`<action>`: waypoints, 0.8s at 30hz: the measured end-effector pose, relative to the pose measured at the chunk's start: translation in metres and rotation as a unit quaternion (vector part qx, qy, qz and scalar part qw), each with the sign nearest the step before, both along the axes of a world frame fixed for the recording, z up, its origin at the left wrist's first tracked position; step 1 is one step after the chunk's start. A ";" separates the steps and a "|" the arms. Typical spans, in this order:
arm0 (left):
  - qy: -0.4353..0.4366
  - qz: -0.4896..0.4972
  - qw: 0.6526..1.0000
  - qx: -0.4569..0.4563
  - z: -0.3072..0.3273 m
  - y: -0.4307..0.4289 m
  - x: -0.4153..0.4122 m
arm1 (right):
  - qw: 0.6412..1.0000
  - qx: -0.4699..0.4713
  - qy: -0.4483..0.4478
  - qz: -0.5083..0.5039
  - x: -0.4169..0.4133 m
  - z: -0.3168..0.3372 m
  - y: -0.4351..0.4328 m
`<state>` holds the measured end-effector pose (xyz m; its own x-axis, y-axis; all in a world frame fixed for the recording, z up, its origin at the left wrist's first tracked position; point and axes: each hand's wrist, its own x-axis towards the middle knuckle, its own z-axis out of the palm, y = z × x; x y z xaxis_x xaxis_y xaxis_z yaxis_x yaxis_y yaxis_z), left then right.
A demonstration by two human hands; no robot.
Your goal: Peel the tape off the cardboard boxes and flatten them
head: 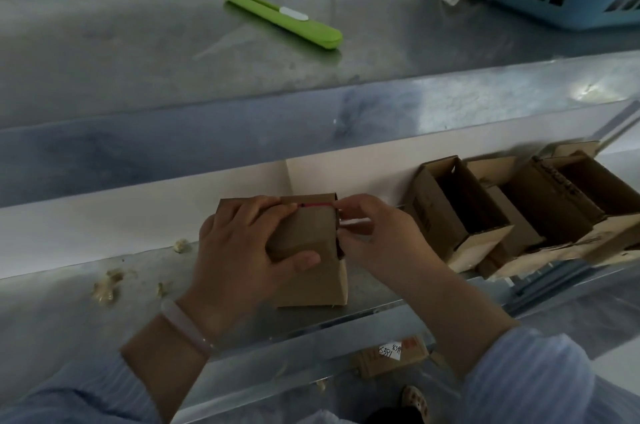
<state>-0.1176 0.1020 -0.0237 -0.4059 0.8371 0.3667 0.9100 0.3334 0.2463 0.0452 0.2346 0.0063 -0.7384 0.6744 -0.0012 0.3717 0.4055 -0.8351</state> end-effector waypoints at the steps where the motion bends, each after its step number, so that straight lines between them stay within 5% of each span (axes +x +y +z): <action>1: 0.001 -0.002 1.000 0.009 -0.001 -0.002 -0.002 | 1.000 0.012 -0.018 0.018 -0.002 0.004 0.002; 12: 0.047 0.012 0.998 0.050 -0.008 0.006 0.008 | 0.936 0.289 -0.182 0.082 -0.011 0.024 0.008; 24: 0.055 0.042 0.997 0.037 -0.006 0.008 0.009 | 0.887 0.376 -0.243 0.116 -0.018 0.039 0.011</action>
